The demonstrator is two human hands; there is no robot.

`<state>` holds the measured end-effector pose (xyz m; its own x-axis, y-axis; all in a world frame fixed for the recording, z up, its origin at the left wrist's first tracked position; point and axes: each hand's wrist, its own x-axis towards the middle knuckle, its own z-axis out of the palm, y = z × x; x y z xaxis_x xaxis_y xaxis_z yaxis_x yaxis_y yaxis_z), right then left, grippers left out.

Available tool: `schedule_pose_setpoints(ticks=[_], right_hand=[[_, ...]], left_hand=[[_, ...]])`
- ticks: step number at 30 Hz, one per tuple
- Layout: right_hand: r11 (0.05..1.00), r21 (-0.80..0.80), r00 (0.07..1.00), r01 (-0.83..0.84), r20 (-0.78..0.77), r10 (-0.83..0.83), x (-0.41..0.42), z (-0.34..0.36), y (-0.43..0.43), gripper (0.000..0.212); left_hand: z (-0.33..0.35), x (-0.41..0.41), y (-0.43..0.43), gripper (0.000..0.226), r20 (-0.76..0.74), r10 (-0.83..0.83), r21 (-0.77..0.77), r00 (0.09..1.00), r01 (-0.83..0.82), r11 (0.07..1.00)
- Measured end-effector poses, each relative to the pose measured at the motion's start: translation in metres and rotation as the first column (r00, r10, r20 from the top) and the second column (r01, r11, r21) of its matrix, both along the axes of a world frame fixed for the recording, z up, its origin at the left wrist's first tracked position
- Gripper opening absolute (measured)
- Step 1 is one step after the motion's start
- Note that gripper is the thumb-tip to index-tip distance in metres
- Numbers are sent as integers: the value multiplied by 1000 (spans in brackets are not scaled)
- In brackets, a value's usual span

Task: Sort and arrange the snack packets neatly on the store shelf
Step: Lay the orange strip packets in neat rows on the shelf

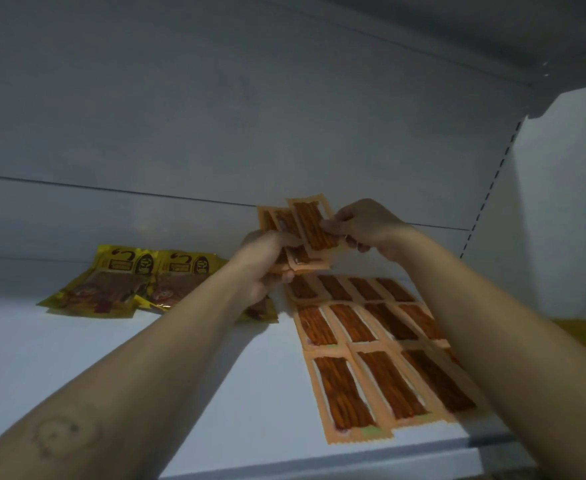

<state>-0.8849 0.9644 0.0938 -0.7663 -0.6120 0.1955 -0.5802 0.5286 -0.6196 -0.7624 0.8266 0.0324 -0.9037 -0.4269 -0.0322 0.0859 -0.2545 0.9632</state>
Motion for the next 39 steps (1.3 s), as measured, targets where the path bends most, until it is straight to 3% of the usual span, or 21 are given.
schedule_pose_setpoints(ticks=[4, 8, 12, 15, 19, 23, 24, 26, 29, 31, 33, 37, 39], right_hand=[[998, 13, 991, 69, 112, -70, -39, -14, 26, 41], [991, 78, 955, 111, 268, -128, -66, -54, 32, 27], [988, 114, 925, 106, 353, -140, -82, -78, 28, 27], [972, 221, 958, 76, 255, -132, -85, -86, 22, 28], [913, 404, 991, 57, 88, -101, -90, -87, 17, 29], [844, 534, 998, 39, 14, -55, -94, -87, 20, 32], [853, 519, 998, 60, -31, -51, -95, -85, 23, 35], [940, 332, 997, 78, -46, -66, -97, -76, 32, 39], [1000, 25, 963, -5, 270, -2, -89, -56, 52, 51], [991, 9, 930, -136, 346, 125, -79, -52, 61, 52], [976, 12, 933, -218, 294, 205, -72, -54, 66, 37], [985, -122, 959, -126, 241, 152, -86, -56, 78, 32], [994, -104, 967, -46, 245, 70, -100, -64, 90, 31]], left_hand=[[10, -17, 6, 10, 0, 170, -63, 985, -170, 983], [8, -41, 12, 13, 24, 281, -24, 960, -280, 960], [2, -63, 25, 14, 23, 333, 69, 943, -334, 940], [-11, -69, 39, 12, 33, 332, 104, 943, -333, 937], [-28, -68, 47, 11, 0, 301, -113, 954, -299, 948], [-28, -66, 45, 13, -15, 282, -144, 959, -281, 949], [-27, -67, 45, 13, -17, 284, -133, 959, -284, 950], [-27, -66, 46, 17, -16, 285, -108, 958, -285, 952], [-27, -66, 51, 18, -36, 294, -84, 955, -296, 952], [-27, -64, 59, 12, -52, 263, -92, 963, -267, 959], [-28, -62, 69, 9, -57, 189, -110, 980, -194, 975], [-27, -62, 78, 8, -12, 91, -90, 996, -92, 992], [-25, -62, 77, 9, 38, 88, -64, 995, -85, 994]])
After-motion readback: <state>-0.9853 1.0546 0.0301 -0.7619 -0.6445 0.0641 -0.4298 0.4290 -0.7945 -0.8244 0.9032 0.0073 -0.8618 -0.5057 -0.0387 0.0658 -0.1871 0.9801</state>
